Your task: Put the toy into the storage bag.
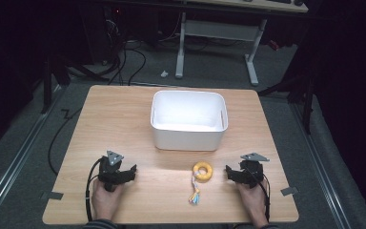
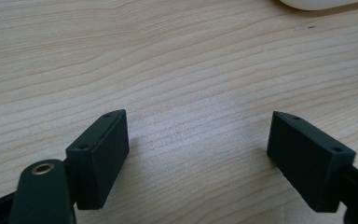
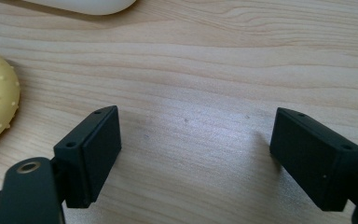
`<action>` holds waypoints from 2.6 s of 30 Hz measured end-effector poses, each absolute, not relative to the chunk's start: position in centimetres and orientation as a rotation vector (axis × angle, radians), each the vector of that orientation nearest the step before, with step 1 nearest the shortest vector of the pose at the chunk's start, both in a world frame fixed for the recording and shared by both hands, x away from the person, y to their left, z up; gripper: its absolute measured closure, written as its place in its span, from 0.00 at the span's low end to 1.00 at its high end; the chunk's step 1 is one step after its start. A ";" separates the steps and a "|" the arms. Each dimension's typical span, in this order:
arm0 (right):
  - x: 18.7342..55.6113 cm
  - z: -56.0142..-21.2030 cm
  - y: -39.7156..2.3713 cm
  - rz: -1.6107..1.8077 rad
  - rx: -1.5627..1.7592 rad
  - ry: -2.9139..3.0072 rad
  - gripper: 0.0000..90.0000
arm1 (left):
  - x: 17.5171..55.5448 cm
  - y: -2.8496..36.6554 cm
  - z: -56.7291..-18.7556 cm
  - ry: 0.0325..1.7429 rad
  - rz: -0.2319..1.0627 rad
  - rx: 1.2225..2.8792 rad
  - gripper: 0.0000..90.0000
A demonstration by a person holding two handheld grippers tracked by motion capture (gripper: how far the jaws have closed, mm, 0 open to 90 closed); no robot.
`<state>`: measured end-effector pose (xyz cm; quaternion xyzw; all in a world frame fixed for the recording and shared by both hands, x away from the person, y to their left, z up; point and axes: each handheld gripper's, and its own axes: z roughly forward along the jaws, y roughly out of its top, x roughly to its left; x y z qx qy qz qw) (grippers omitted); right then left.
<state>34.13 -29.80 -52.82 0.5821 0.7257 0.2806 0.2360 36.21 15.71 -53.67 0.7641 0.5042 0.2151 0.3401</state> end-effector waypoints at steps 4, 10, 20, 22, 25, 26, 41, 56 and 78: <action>34.2 -52.5 -29.6 0.759 1.578 2.040 0.24 | 36.2 15.7 -53.7 1.312 0.560 1.988 0.23; 34.2 -52.3 -29.2 0.764 1.543 2.099 0.24 | 36.2 15.7 -53.7 1.312 0.560 1.988 0.23; 33.6 -51.8 -28.8 0.791 1.518 2.105 0.31 | 36.2 15.7 -53.7 1.311 0.559 1.991 0.23; 33.3 -51.5 -28.7 0.804 1.512 2.107 0.32 | 36.2 15.7 -53.7 1.311 0.559 1.991 0.23; 33.2 -51.3 -28.5 0.812 1.499 2.116 0.33 | 36.2 15.7 -53.7 1.311 0.559 1.991 0.23; 33.1 -51.2 -28.4 0.815 1.499 2.120 0.33 | 36.2 15.7 -53.7 1.311 0.559 1.991 0.23; 32.8 -49.4 -26.6 0.858 1.401 2.212 0.41 | 36.2 15.7 -53.7 1.311 0.558 1.991 0.23; 33.7 -48.6 -24.7 0.867 1.333 2.330 0.48 | 36.2 15.8 -53.7 1.309 0.557 1.992 0.23; 36.7 -48.9 -21.8 0.704 1.344 2.489 0.52 | 36.2 15.8 -53.7 1.308 0.557 1.994 0.23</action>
